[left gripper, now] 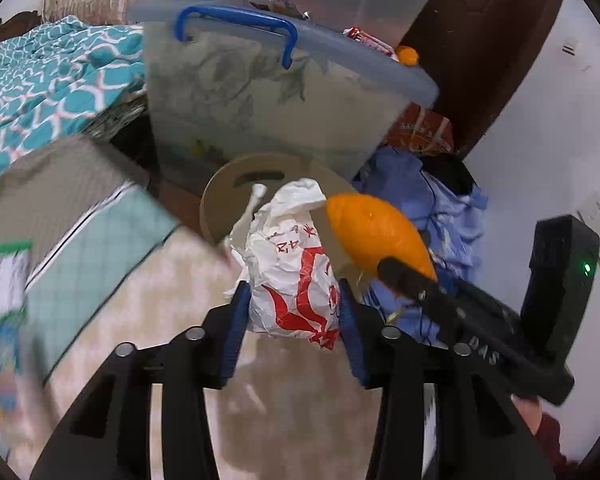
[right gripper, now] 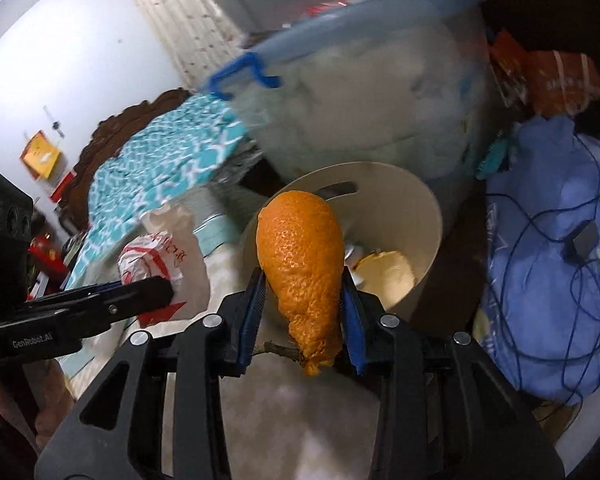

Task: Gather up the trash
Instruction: 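Carry bag and orange over the wastebasket and open both tools, then move both open tools back toward the bed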

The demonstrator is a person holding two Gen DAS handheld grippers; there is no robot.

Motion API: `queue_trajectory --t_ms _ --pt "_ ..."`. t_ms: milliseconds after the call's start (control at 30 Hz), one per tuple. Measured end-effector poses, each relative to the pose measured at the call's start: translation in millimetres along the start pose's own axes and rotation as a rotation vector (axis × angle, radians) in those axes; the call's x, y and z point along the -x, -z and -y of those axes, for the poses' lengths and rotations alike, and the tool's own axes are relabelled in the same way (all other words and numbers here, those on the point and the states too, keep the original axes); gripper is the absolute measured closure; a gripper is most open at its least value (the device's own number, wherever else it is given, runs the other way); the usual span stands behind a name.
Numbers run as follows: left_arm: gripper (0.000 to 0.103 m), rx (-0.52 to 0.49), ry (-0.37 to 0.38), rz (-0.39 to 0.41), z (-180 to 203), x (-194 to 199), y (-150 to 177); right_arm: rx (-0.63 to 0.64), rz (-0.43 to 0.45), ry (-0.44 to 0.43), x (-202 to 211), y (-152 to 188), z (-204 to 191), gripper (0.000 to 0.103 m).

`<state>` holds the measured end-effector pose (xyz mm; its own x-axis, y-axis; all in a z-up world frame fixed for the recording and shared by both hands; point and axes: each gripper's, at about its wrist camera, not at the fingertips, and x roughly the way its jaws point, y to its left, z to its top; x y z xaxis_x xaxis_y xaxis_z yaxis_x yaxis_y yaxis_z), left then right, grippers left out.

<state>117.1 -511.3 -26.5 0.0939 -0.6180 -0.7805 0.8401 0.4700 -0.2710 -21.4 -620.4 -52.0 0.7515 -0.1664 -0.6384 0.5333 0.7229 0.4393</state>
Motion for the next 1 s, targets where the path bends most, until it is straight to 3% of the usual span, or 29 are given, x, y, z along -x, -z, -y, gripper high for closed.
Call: queue_trajectory --t_ms 33,67,100,233,367,500,633,867,1000 --pt "0.047 0.008 -0.014 0.000 0 -6 -6 -0.013 -0.004 0.000 -8 -5 5 0.050" --pt "0.031 0.025 -0.044 -0.008 -1 -18 -16 -0.023 -0.008 -0.002 -14 -9 8 0.043" --pt "0.028 0.042 -0.060 -0.008 -3 -25 -22 -0.041 -0.002 0.000 -19 -13 12 0.041" --pt "0.028 0.126 -0.012 -0.006 -19 -21 -26 -0.097 0.076 -0.008 -7 -16 21 0.041" --pt "0.029 0.120 0.029 0.028 -27 13 -6 -0.099 0.097 -0.049 4 -6 13 0.042" --pt "0.029 0.135 0.096 0.033 -37 64 42 -0.046 0.057 -0.139 5 11 -21 0.049" --pt "0.029 0.157 0.112 0.051 -54 116 100 0.041 -0.021 -0.240 -6 32 -75 0.060" --pt "0.029 0.308 0.027 0.098 -119 206 211 0.251 -0.184 -0.417 -31 82 -198 0.062" --pt "0.029 0.457 -0.053 0.178 -164 255 268 0.460 -0.277 -0.461 -56 120 -289 0.061"
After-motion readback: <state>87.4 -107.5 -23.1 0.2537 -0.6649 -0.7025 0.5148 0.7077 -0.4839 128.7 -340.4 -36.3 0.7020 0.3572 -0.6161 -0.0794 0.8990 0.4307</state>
